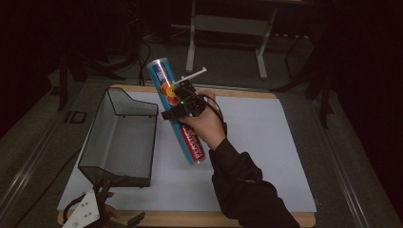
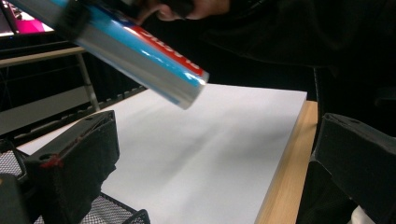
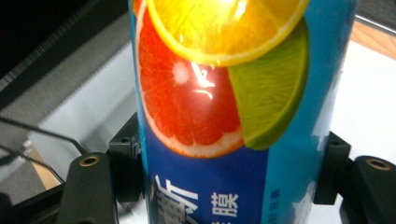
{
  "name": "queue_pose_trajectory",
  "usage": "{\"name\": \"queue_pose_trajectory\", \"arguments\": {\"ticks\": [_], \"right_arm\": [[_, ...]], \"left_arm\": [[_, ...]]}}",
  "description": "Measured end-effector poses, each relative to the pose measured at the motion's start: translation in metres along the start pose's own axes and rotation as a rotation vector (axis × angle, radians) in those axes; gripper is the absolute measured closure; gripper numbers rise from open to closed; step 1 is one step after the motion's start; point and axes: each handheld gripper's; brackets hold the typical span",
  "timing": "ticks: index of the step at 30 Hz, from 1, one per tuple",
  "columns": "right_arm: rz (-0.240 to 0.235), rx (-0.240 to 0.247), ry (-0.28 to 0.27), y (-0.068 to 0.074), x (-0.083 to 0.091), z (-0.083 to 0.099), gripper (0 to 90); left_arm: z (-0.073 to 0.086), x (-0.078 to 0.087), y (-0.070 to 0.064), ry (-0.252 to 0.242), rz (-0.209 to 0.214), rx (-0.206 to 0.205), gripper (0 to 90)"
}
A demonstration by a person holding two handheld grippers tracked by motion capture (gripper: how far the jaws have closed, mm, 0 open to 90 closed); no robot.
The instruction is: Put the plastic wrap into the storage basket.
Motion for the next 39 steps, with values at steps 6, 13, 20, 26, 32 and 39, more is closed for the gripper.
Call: {"name": "queue_pose_trajectory", "arguments": {"ticks": [6,13,20,26,32,39], "right_arm": [[-0.026,-0.023,-0.027,0.022,-0.010,-0.020,31.7],[-0.049,-0.054,-0.063,0.043,-0.023,-0.036,31.7],[-0.064,-0.099,-0.086,0.062,-0.039,-0.049,31.7],[-0.093,-0.163,-0.100,0.075,-0.056,-0.051,31.7],[-0.093,-0.174,-0.083,0.085,-0.078,-0.045,31.7],[-0.121,-0.248,-0.043,0.086,-0.110,-0.031,31.7]], "left_arm": [[0.000,0.001,0.000,-0.002,-0.007,0.004,0.6],[0.000,0.002,0.001,-0.002,-0.020,0.005,0.6],[0.000,0.003,0.002,-0.006,-0.028,0.007,0.6],[0.000,0.002,0.000,0.003,-0.033,-0.003,0.6],[0.000,0.003,0.000,0.005,-0.034,-0.003,0.6],[0.001,0.002,0.000,0.013,-0.029,-0.004,0.6]]}}
Point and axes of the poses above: each handheld gripper's, and its own axes: x roughly backward along the jaws, z roughly out of its underside, y roughly to its left, and after that the axes turned 12 degrees about z, right-handed
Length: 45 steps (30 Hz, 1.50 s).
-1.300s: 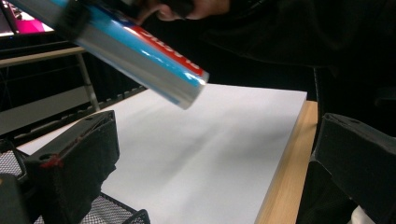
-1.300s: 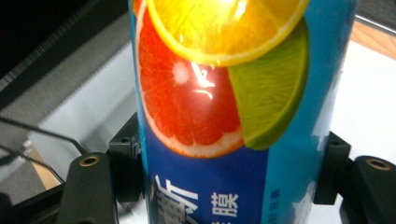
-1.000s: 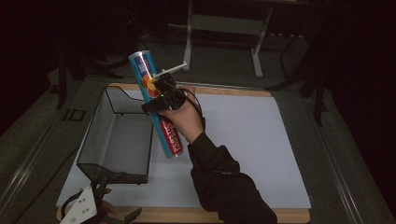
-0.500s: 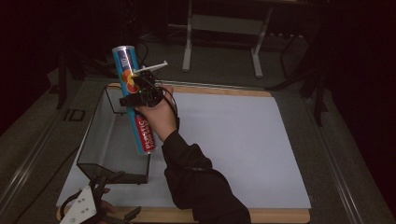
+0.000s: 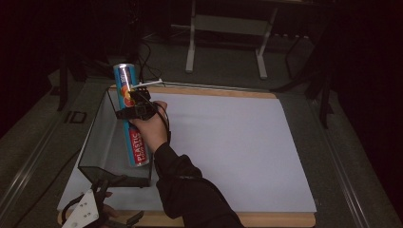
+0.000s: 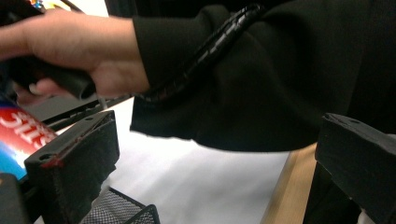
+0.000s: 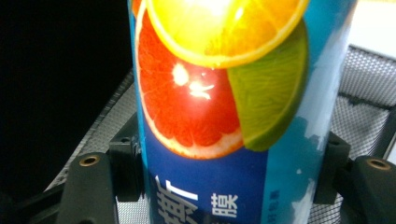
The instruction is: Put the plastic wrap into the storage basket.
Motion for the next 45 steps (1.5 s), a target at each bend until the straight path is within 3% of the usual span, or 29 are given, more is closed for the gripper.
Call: {"name": "queue_pose_trajectory", "arguments": {"ticks": [3,4,8,11,15,26,37,45], "right_arm": [[-0.002,-0.014,0.007,-0.001,-0.003,0.003,31.7],[0.013,-0.044,0.026,-0.003,-0.013,0.011,31.7],[0.019,-0.094,0.060,-0.007,-0.021,0.024,31.7],[0.038,-0.101,0.073,-0.007,-0.024,0.030,31.7],[0.101,-0.100,0.065,-0.009,-0.029,0.040,31.7],[0.201,-0.139,0.062,-0.006,-0.044,0.043,31.3],[0.235,-0.174,0.074,-0.011,-0.058,0.045,31.1],[0.244,-0.166,0.081,-0.011,-0.063,0.047,30.7]], "left_arm": [[0.000,0.000,0.000,-0.001,0.001,0.001,0.6],[0.000,0.000,0.000,-0.004,0.003,0.004,0.6],[0.000,0.000,0.000,-0.004,0.003,0.004,0.6],[0.000,0.000,0.000,-0.002,0.004,0.003,0.6],[0.000,-0.001,0.000,-0.001,0.004,0.002,0.6],[0.000,0.000,-0.001,0.000,0.008,-0.002,0.6],[0.000,0.000,0.000,-0.002,0.012,0.002,0.6],[0.000,0.000,0.000,-0.003,0.017,0.003,0.6]]}}
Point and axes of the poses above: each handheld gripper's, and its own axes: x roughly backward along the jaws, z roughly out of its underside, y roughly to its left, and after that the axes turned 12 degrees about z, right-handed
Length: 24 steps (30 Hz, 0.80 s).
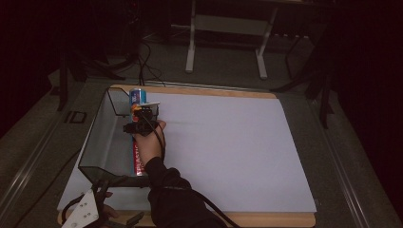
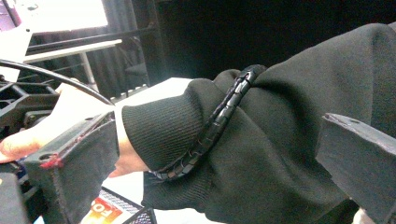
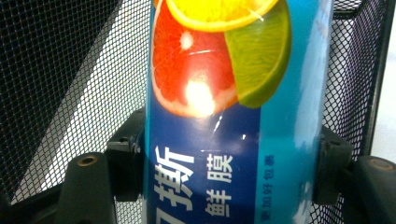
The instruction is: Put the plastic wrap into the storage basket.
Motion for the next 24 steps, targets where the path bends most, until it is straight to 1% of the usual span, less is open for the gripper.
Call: {"name": "queue_pose_trajectory", "arguments": {"ticks": [2,3,4,6,7,9,10,11,12,13,14,15,16,17,18,19,20,22,24], "right_arm": [[0.001,0.004,-0.003,0.000,0.000,0.001,30.2],[0.003,0.013,0.000,0.001,0.000,0.000,29.9],[-0.004,0.016,-0.001,0.000,0.000,0.000,29.5],[-0.002,0.045,0.001,0.000,0.000,-0.001,27.5],[0.002,0.056,-0.011,0.000,0.002,-0.001,26.5],[-0.018,0.074,-0.030,-0.001,0.005,-0.004,18.9],[-0.024,0.084,-0.037,-0.002,0.008,-0.006,18.5],[-0.029,0.093,-0.038,-0.002,0.010,-0.007,15.9],[-0.034,0.102,-0.051,-0.003,0.013,-0.008,13.5],[-0.032,0.110,-0.071,-0.004,0.017,-0.009,13.9],[-0.043,0.115,-0.072,-0.004,0.020,-0.010,13.7],[-0.051,0.131,-0.075,-0.005,0.023,-0.010,13.6],[-0.046,0.156,-0.083,-0.005,0.026,-0.010,13.6],[-0.046,0.156,-0.083,-0.005,0.026,-0.010,13.6],[-0.059,0.203,-0.105,-0.006,0.035,-0.010,13.3],[-0.059,0.203,-0.105,-0.006,0.035,-0.010,13.3],[-0.061,0.237,-0.134,-0.008,0.042,-0.011,13.3],[-0.080,0.270,-0.151,-0.010,0.050,-0.012,13.1],[-0.080,0.270,-0.151,-0.010,0.050,-0.012,13.1]], "left_arm": [[0.000,0.000,0.000,0.003,0.003,0.000,0.6],[0.000,0.000,0.000,0.004,0.003,0.000,0.6],[0.000,0.000,0.000,0.004,0.003,0.000,0.6],[0.000,-0.001,0.000,0.003,0.004,0.000,0.6],[0.000,-0.001,0.001,0.005,0.005,0.000,0.6],[0.000,-0.001,0.001,0.006,0.005,0.000,0.6],[0.000,-0.001,0.002,0.007,0.005,0.004,0.6],[0.000,-0.001,0.002,0.007,0.004,0.003,0.6],[0.000,-0.001,0.002,0.007,0.004,0.003,0.6],[0.000,-0.001,0.002,0.007,0.003,0.002,0.6],[0.000,-0.001,0.002,0.006,0.005,0.005,0.6],[0.000,-0.001,0.002,0.006,0.005,0.005,0.6],[0.000,-0.001,0.001,0.008,0.004,0.002,0.6],[0.000,-0.001,0.001,0.008,0.004,0.002,0.6],[0.000,-0.001,0.001,0.009,0.006,0.004,0.6],[0.000,-0.001,0.001,0.009,0.006,0.004,0.6],[0.000,-0.002,0.001,0.009,0.006,0.003,0.6],[0.000,-0.002,0.001,0.009,0.008,0.004,0.6],[0.000,-0.002,0.001,0.010,0.008,0.004,0.6]]}}
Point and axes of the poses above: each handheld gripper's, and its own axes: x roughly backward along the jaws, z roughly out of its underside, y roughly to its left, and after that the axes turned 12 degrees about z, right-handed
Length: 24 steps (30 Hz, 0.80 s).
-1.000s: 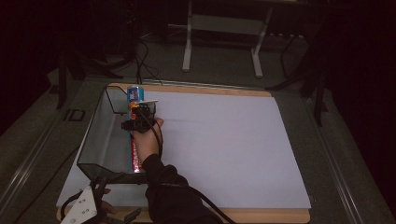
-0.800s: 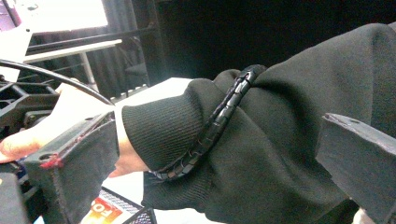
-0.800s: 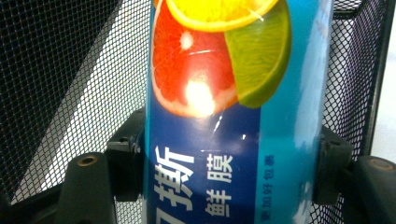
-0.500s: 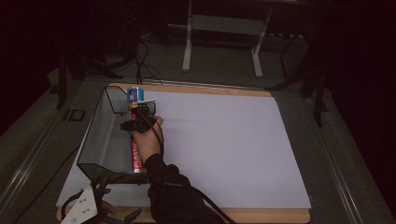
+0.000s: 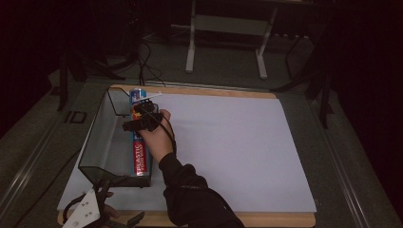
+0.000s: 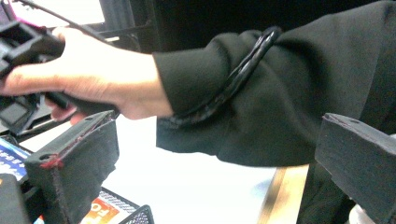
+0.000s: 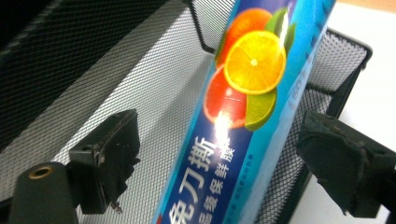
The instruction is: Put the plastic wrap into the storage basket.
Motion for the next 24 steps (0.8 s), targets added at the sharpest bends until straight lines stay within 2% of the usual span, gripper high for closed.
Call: {"name": "queue_pose_trajectory", "arguments": {"ticks": [1,9,24], "right_arm": [[-0.017,0.041,-0.020,-0.004,0.011,-0.002,13.3],[-0.057,0.094,-0.040,-0.014,0.033,0.001,13.4],[-0.065,0.145,-0.099,-0.045,0.069,0.020,13.4]], "left_arm": [[0.000,-0.001,0.000,0.002,-0.001,0.003,0.6],[0.001,-0.002,0.001,0.007,-0.002,0.004,0.6],[0.001,-0.004,0.000,0.017,-0.004,0.007,0.6]]}}
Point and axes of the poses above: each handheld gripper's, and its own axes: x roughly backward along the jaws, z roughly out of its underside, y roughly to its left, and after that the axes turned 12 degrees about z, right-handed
